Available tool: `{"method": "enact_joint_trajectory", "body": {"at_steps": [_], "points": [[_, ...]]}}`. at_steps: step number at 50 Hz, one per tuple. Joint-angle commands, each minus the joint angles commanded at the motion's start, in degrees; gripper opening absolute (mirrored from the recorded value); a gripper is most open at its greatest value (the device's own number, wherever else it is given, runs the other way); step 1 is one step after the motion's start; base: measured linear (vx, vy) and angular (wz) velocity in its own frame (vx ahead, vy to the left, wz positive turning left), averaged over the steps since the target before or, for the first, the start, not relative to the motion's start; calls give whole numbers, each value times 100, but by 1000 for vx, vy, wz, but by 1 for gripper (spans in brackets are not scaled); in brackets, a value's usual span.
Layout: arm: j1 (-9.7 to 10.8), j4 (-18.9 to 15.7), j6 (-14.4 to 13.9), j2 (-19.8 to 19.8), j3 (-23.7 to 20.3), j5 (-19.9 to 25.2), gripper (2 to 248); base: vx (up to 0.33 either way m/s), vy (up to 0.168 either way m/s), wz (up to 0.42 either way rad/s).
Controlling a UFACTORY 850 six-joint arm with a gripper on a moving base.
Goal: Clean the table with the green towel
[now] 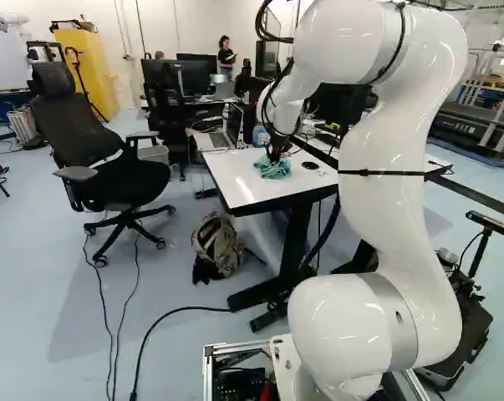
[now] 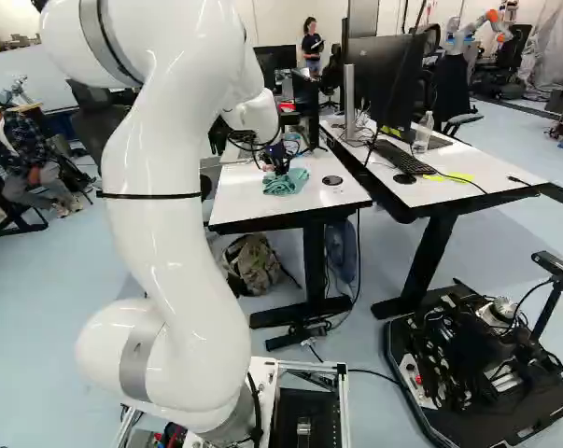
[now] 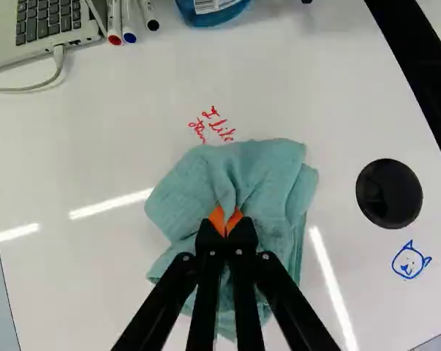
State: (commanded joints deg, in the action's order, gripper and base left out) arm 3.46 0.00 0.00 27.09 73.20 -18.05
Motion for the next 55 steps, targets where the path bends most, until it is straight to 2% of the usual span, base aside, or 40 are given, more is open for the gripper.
{"method": "enact_joint_trajectory", "body": {"at_steps": [15,55], "points": [[-17,0,0,126,169,0,22,0,0,0],[-166,0,0,1064,1464,0,22,0,0,0]]}}
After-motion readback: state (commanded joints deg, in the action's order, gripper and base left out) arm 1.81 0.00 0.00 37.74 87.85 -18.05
